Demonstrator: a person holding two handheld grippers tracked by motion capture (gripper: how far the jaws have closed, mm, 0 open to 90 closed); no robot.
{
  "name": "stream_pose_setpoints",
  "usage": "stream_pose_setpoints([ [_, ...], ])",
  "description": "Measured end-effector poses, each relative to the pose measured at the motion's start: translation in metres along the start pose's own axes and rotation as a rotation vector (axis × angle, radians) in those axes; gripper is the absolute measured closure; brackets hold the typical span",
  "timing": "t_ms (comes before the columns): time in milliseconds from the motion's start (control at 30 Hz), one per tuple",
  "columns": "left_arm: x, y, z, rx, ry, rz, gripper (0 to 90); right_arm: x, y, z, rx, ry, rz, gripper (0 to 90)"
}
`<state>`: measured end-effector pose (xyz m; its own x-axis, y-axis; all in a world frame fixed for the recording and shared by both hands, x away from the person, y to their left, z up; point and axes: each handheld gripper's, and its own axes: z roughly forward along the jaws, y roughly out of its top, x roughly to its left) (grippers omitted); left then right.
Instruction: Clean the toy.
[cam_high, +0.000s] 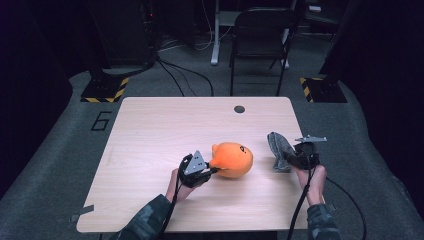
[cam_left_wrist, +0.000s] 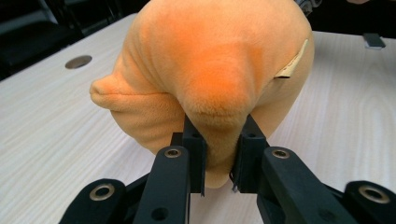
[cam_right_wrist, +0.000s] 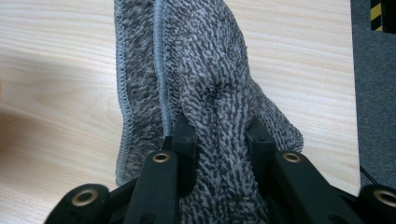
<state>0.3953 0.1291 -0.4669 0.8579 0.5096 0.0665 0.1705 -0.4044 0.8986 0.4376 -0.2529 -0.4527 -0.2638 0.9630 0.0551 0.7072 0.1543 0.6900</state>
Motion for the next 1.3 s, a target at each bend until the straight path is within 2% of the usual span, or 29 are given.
stream_pose_setpoints([
  [167,0.005,0.008,-0.005,0.043,-0.025,-0.080,78.4,0.002,0.001,-0.001,-0.004,0.001,0.003,71.2],
  [200,0.005,0.009,-0.004,0.042,-0.026,-0.092,78.3,0.001,0.002,-0.002,-0.016,0.005,-0.020,71.2],
  [233,0.005,0.010,-0.004,0.052,-0.041,-0.107,78.3,0.004,0.002,-0.004,-0.010,0.002,-0.002,71.3],
  [333,0.006,0.010,-0.001,0.087,-0.084,-0.148,78.0,0.007,0.005,-0.008,-0.033,0.014,-0.027,71.3],
  [400,0.006,0.010,0.002,0.100,-0.097,-0.177,77.9,0.012,0.008,-0.014,-0.045,0.022,-0.034,71.5],
  [500,0.009,0.009,0.006,0.131,-0.110,-0.202,77.8,0.022,0.016,-0.027,-0.074,0.054,-0.055,71.9],
  [600,0.012,0.008,0.012,0.140,-0.117,-0.256,77.6,0.041,0.026,-0.044,-0.113,0.136,-0.079,72.1],
  [667,0.013,0.007,0.015,0.147,-0.121,-0.265,77.4,0.058,0.031,-0.052,-0.128,0.183,-0.095,72.1],
  [733,0.012,0.005,0.017,0.162,-0.115,-0.265,76.8,0.083,0.036,-0.058,-0.133,0.231,-0.144,72.1],
  [767,0.012,0.004,0.018,0.164,-0.114,-0.259,76.5,0.097,0.037,-0.059,-0.136,0.235,-0.183,72.1],
  [867,0.012,0.003,0.020,0.167,-0.115,-0.261,75.8,0.135,0.038,-0.052,-0.103,0.267,-0.268,72.1],
  [967,0.011,0.003,0.019,0.164,-0.113,-0.264,75.0,0.161,0.036,-0.039,-0.060,0.300,-0.311,72.0],
  [1033,0.011,0.002,0.020,0.167,-0.112,-0.266,75.0,0.173,0.033,-0.028,-0.033,0.280,-0.328,72.1],
  [1133,0.011,0.001,0.020,0.164,-0.115,-0.267,75.0,0.172,0.030,-0.021,-0.040,0.277,-0.330,72.2],
  [1167,0.010,0.001,0.021,0.163,-0.110,-0.254,75.0,0.171,0.029,-0.021,-0.040,0.272,-0.342,72.3],
  [1300,0.010,0.001,0.021,0.160,-0.111,-0.249,74.9,0.171,0.028,-0.021,-0.038,0.233,-0.349,72.4],
])
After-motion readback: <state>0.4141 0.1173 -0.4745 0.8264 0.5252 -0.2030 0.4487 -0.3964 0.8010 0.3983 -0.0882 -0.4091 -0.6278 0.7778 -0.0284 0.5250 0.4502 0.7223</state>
